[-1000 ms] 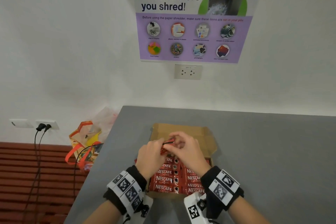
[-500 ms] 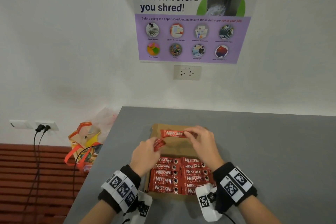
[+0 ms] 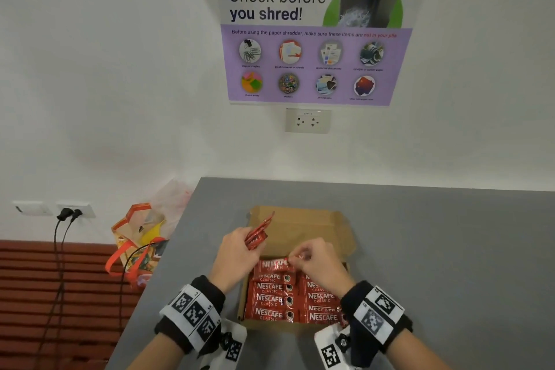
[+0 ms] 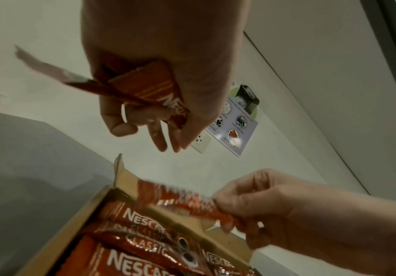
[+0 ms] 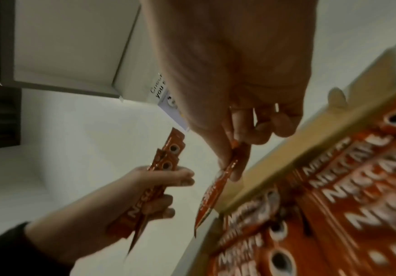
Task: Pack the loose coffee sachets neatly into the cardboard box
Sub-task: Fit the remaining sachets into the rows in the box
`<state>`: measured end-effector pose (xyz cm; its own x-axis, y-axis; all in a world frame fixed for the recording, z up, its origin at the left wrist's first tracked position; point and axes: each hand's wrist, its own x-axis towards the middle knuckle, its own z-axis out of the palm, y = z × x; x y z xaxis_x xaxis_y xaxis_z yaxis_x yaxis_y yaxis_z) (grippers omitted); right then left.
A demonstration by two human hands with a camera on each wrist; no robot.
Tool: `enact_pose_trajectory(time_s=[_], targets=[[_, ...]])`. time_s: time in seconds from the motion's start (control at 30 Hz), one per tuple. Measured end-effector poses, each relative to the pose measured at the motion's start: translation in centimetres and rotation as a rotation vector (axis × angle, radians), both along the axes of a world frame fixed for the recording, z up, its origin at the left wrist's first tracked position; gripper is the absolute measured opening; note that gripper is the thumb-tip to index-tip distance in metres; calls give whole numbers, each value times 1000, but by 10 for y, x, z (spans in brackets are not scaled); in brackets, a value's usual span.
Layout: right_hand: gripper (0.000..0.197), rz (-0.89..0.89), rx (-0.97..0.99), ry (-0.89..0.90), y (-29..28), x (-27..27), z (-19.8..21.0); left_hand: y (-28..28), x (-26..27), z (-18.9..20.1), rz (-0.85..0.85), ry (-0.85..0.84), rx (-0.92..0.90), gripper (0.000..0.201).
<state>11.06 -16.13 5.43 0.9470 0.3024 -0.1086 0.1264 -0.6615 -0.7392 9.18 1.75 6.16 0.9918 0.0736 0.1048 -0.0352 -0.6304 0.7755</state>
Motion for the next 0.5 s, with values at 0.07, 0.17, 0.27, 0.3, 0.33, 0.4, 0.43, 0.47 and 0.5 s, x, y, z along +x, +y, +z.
enact_pose_trajectory(time_s=[0.07, 0.17, 0.27, 0.3, 0.33, 0.4, 0.43, 0.47, 0.5], targets=[[9, 1, -50, 66, 4, -4, -9, 3, 1, -3, 37, 16, 13, 24], [12, -28, -78, 92, 9, -5, -20, 6, 2, -10, 84, 34, 87, 25], [8, -3, -95, 73, 12, -10, -23, 8, 1, -15, 108, 66, 145, 19], [10, 10, -99, 67, 12, -11, -24, 8, 1, -17, 104, 74, 149, 17], [11, 18, -100, 59, 12, -13, -25, 8, 1, -18, 100, 81, 147, 16], [10, 28, -116, 32, 13, -14, -26, 7, 1, -18, 94, 82, 137, 15], [10, 28, -129, 20, 13, -15, -26, 7, 2, -18, 93, 79, 133, 15], [10, 30, -137, 8, 14, -15, -26, 7, 2, -18, 92, 74, 131, 14], [10, 30, -145, -7, 14, -15, -26, 6, 2, -18, 90, 68, 135, 14]])
